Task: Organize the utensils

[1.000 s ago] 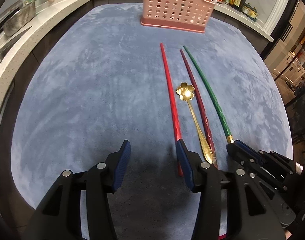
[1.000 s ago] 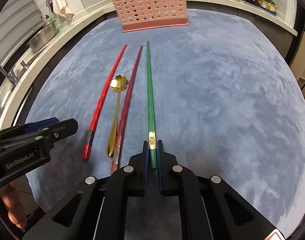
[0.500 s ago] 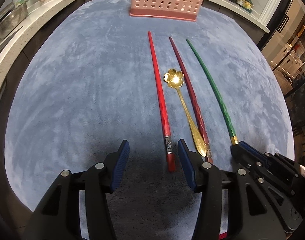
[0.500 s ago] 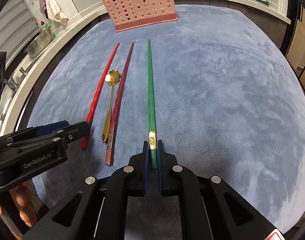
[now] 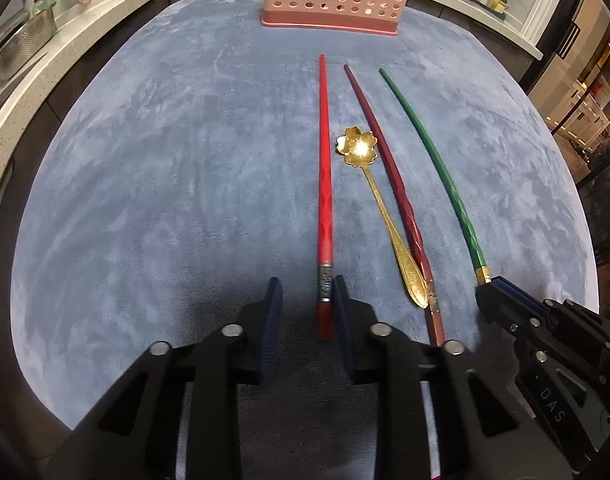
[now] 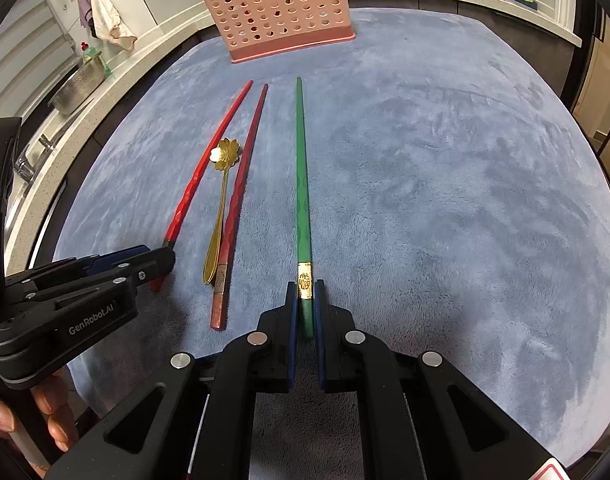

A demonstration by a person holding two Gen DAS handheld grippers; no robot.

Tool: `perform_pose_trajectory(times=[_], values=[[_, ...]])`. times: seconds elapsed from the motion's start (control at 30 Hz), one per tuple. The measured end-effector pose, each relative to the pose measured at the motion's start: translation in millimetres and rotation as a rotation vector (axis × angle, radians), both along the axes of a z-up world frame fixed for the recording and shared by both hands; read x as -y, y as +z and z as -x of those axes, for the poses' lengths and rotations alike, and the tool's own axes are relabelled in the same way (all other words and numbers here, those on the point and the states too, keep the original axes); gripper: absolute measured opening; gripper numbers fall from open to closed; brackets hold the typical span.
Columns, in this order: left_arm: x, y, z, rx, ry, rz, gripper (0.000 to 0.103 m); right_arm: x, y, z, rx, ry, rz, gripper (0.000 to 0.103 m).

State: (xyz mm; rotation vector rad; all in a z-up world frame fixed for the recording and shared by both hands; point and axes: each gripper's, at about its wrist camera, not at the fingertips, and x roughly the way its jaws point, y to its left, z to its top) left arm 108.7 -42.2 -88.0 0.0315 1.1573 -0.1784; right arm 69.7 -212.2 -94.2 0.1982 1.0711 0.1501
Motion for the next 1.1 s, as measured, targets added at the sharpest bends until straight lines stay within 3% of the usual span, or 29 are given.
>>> perform_pose_trajectory(times=[0.07, 0.17, 0.67, 1.1], values=[[0, 0, 0, 0.001, 0.001, 0.003, 0.012, 0, 0, 0, 0.0, 0.0, 0.001, 0.007], [0, 0, 0, 0.002, 0.002, 0.001, 0.009, 0, 0, 0, 0.0, 0.0, 0.0, 0.007], [-3, 11, 2, 0.026, 0.006, -0.006, 0.008, 2, 10, 3, 0.024, -0.012, -0.019, 0.007], [-4, 55, -13, 0.122, 0.016, 0.002, 0.007, 21, 62, -10, 0.134, -0.066, -0.05, 0.007]])
